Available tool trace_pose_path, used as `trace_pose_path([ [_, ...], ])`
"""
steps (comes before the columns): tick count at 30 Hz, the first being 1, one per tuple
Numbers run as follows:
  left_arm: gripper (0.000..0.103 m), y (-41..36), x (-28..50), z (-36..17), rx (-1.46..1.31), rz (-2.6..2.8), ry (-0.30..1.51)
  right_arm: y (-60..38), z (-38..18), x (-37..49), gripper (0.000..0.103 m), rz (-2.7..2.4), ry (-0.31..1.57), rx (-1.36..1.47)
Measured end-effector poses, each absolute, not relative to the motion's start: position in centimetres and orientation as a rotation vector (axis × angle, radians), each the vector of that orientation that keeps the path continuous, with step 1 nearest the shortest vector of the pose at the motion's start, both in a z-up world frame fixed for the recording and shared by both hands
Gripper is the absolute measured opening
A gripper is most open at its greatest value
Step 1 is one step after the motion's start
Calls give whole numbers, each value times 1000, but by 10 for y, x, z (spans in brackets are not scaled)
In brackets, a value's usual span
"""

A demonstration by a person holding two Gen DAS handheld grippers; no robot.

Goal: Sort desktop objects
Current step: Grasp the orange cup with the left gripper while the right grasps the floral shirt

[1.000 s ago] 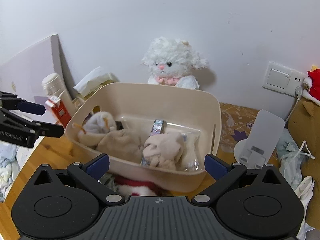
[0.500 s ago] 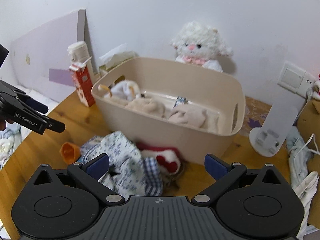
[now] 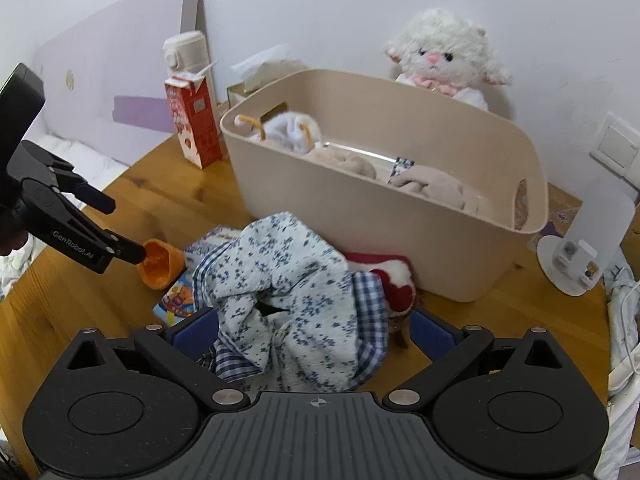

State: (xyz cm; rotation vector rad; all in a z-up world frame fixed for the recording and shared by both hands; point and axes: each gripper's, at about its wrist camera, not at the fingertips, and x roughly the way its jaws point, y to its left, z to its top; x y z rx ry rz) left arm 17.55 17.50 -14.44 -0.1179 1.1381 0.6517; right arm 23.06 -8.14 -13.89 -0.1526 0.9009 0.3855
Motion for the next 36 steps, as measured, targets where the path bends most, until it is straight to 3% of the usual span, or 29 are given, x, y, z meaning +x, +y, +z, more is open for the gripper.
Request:
trace_pose_path([
  [11,79,180,191,-170,-95,575,1163,-55,-158,244,103,379,945,-241],
  [22,43,187,189,-179,-182,534,1163,-56,-162,248,91,415,963,-228],
  [26,35,184,189,-179,-183,526,1159,-61,-161,247,71,433,978,-193],
  [30,17,179,189,-180,-191,514,1163,-62,-160,244,48,469,991,-169],
  [36,12,166,186,-180,-187,534,1162,-66,-155,239,26,501,983,-135],
])
